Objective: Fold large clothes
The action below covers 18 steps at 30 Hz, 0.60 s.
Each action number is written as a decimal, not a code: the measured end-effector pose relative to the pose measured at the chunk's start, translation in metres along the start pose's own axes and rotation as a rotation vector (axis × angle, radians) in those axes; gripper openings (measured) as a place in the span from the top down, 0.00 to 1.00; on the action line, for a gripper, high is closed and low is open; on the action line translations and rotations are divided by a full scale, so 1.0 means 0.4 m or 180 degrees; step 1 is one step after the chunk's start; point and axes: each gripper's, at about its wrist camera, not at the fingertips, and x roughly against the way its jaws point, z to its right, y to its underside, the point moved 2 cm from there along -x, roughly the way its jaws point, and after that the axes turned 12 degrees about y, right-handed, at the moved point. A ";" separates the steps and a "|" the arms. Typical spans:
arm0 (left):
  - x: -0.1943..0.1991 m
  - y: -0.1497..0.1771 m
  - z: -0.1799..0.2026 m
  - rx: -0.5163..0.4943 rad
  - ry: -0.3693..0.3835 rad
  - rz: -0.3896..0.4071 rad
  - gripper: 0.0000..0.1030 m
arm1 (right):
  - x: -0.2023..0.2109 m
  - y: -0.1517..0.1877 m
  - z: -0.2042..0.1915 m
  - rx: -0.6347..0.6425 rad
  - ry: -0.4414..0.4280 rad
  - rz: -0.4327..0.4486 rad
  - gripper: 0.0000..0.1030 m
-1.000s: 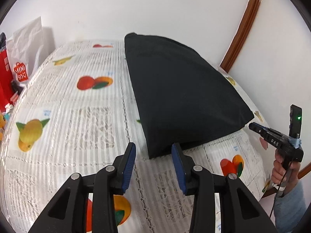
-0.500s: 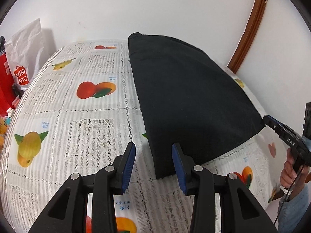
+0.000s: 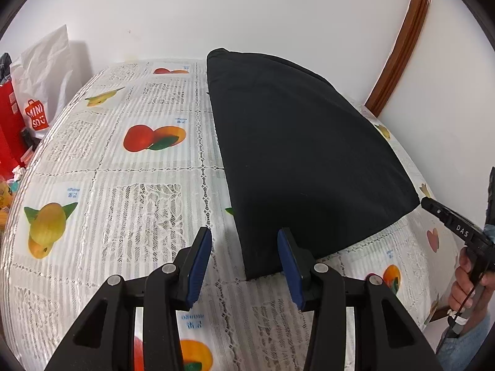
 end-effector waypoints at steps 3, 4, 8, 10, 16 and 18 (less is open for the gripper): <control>0.030 0.006 0.027 -0.0042 -0.0027 0.0050 0.59 | 0.046 -0.008 -0.008 0.0029 0.0084 0.0053 0.76; 0.042 0.008 0.037 -0.0056 -0.0055 0.0072 0.55 | 0.066 -0.010 -0.010 0.0023 0.0076 0.0058 0.75; 0.106 0.017 0.090 -0.0117 -0.0125 0.0237 0.44 | 0.139 -0.012 -0.015 -0.0020 0.0017 0.0067 0.59; 0.140 0.023 0.118 -0.0157 -0.0166 0.0311 0.41 | 0.187 -0.009 -0.019 -0.0014 0.0026 0.0114 0.51; 0.246 0.057 0.194 -0.0278 -0.0287 0.0568 0.27 | 0.328 0.016 -0.033 0.0098 0.0146 0.0349 0.30; 0.267 0.067 0.212 -0.0287 -0.0318 0.0601 0.25 | 0.370 0.027 -0.037 0.0123 0.0195 0.0381 0.26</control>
